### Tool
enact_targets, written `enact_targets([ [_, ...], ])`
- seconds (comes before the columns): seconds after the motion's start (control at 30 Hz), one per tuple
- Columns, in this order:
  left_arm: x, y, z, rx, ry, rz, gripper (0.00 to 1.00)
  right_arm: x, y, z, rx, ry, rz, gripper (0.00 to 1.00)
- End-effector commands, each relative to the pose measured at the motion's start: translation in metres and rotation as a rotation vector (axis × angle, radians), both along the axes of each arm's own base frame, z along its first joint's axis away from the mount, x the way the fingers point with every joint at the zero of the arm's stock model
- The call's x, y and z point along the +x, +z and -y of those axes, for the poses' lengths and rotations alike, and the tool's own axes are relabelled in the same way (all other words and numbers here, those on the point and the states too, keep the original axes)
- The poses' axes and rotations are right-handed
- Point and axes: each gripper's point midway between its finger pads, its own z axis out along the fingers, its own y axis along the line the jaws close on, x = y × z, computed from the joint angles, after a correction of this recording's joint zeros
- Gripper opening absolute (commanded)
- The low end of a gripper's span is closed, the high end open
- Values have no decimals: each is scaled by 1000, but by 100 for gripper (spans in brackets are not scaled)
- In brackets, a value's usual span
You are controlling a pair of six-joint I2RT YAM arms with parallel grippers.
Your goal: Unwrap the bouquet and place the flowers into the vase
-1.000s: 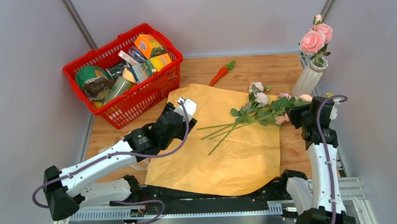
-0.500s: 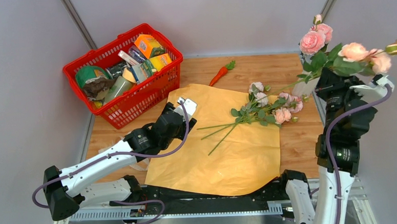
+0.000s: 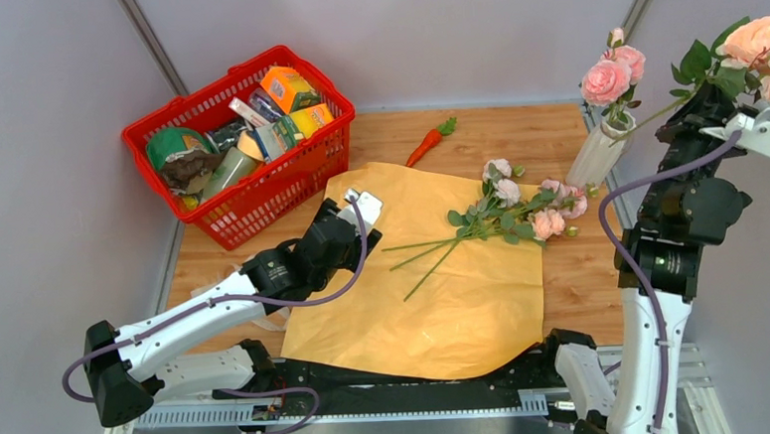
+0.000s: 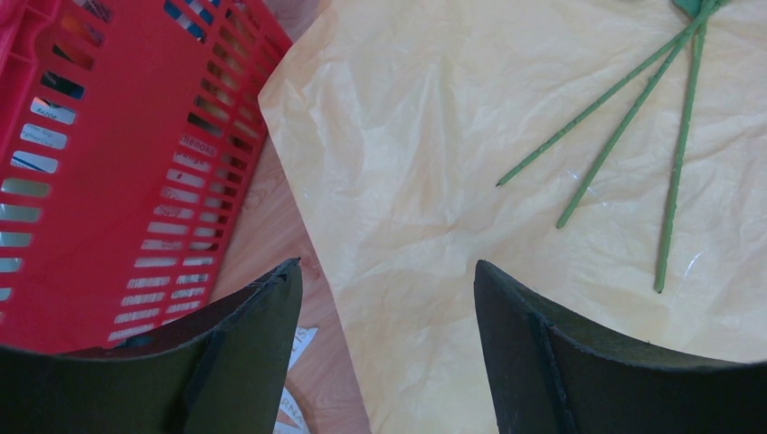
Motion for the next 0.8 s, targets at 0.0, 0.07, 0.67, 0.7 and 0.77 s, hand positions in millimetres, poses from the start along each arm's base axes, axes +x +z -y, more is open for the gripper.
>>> enact_targets([
  [0.0,2,22,3,-37,-4,41,77,-18,38,16,-96,-157,91,0],
  [0.07,2,22,3,-38,-6,40,77,-16,43,18,-100,-168,115,0],
  [0.67,1,30,-2,-53,2,59,77,47,42,35,-97,-154,100,0],
  [0.7,0,30,-1,-55,0,59,77,55,38,37,-89,-147,78,0],
  [0.77,0,30,-1,-55,-1,57,77,65,29,40,-77,-136,50,0],
])
